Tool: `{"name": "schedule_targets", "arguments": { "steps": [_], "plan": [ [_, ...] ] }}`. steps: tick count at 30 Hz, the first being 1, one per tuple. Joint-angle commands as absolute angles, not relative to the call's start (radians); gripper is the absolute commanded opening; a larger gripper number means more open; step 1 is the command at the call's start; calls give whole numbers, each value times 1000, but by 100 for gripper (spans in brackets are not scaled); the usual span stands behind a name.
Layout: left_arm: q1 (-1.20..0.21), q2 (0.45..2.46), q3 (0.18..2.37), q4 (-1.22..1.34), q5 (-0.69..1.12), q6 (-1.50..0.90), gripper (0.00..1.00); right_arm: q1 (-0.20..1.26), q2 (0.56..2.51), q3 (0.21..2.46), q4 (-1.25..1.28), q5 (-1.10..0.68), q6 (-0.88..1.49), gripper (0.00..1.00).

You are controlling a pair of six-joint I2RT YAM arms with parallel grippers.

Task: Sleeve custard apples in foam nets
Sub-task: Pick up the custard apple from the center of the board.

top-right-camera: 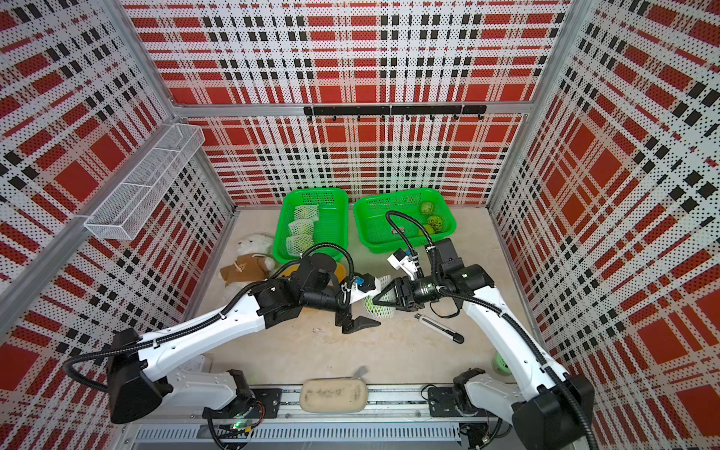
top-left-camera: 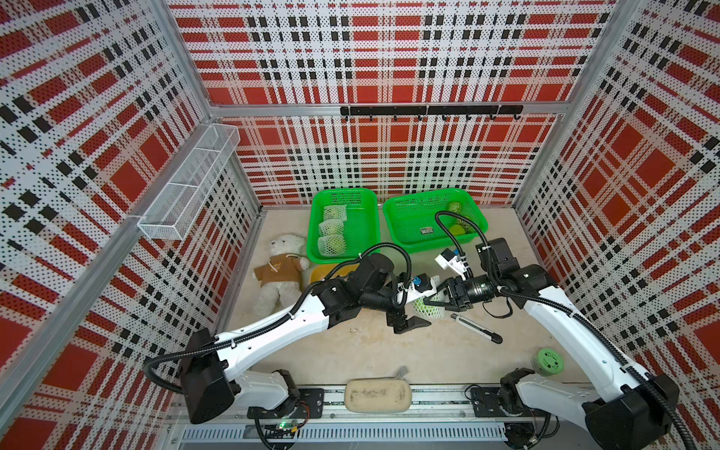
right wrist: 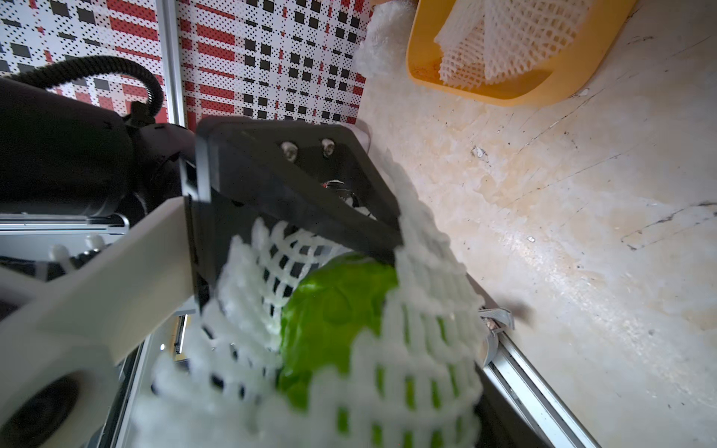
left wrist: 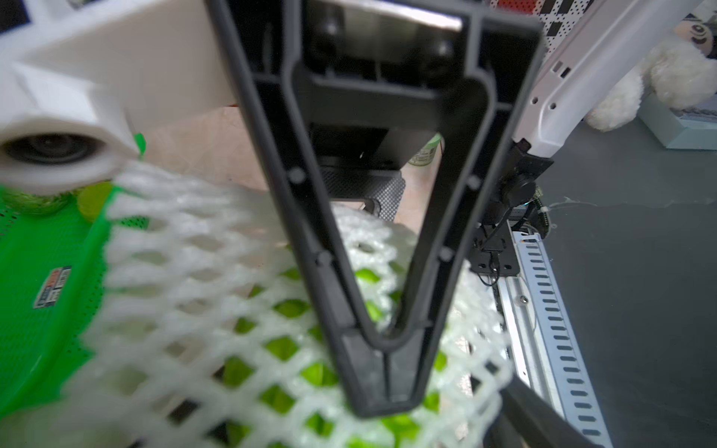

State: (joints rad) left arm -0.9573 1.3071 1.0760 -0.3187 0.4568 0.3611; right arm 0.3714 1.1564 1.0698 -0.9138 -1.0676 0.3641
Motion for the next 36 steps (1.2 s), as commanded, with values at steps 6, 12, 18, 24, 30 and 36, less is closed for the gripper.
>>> {"name": "schedule_targets", "arguments": {
  "steps": [6, 12, 18, 24, 30, 36],
  "plan": [
    [-1000, 1264, 1032, -138, 501, 340, 79, 364, 1169, 1108, -851, -1061, 386, 54],
    [-1000, 1250, 1010, -65, 513, 324, 63, 364, 1174, 1102, -847, -1063, 386, 55],
    [-993, 1249, 1009, -53, 521, 319, 48, 364, 1179, 1093, -805, -1075, 407, 62],
    [-951, 1261, 1009, -32, 552, 282, 44, 361, 1185, 1068, -717, -1077, 440, 92],
    [-885, 1269, 1000, -28, 558, 251, 44, 300, 1166, 1036, -688, -1075, 439, 100],
    [-824, 1301, 1012, -28, 503, 214, 43, 247, 1128, 993, -620, -1099, 476, 100]
  ]
}}
